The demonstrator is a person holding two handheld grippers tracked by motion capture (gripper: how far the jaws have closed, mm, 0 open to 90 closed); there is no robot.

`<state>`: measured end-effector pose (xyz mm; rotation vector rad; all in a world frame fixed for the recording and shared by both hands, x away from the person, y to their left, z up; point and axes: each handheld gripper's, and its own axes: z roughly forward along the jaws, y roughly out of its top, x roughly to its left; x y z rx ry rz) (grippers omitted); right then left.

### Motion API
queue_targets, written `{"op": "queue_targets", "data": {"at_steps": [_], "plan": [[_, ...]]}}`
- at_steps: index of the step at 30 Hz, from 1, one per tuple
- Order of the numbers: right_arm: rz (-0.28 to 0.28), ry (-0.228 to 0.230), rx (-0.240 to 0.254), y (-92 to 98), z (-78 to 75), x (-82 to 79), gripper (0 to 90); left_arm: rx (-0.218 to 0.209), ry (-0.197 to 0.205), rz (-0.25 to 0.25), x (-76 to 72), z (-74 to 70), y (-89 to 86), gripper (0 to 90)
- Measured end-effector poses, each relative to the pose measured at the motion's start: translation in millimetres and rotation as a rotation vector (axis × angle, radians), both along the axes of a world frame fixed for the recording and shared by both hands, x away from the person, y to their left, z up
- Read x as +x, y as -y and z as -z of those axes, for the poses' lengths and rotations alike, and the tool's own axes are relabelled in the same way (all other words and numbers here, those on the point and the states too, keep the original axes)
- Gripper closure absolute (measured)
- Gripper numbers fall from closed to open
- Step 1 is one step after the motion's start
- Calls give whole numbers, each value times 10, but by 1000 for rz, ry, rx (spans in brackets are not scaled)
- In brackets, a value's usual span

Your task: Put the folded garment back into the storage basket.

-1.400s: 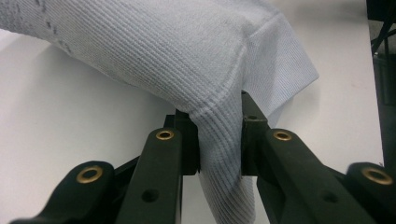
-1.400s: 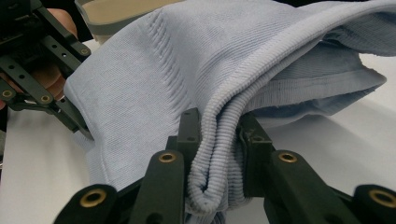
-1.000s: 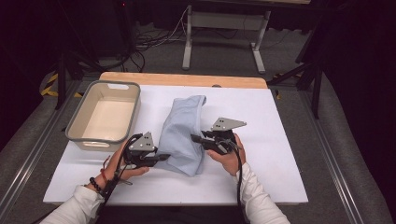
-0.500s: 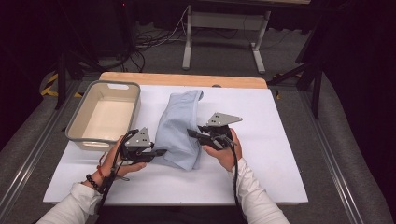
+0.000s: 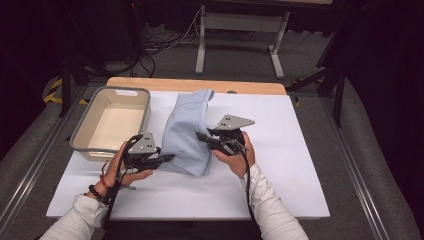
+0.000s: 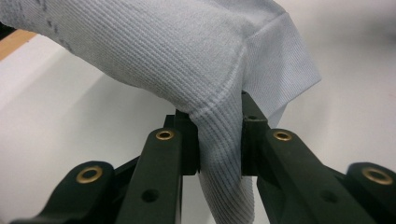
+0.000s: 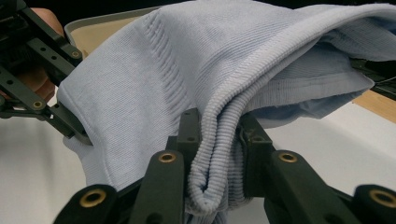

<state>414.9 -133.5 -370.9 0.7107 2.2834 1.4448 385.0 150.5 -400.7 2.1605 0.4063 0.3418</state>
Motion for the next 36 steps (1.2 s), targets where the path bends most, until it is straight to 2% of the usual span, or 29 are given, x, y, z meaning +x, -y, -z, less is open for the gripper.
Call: {"op": "queue_targets", "data": {"at_steps": [20, 30, 36], "plan": [[-3, 39, -17, -167, -130, 81, 744, 5, 31, -42, 51, -103, -132, 758], [-9, 56, -5, -305, -238, 138, 745, -2, 40, -64, 95, -223, -290, 758], [-13, 64, 3, -423, -268, 177, 745, -5, 47, -87, 113, -246, -403, 758]]}}
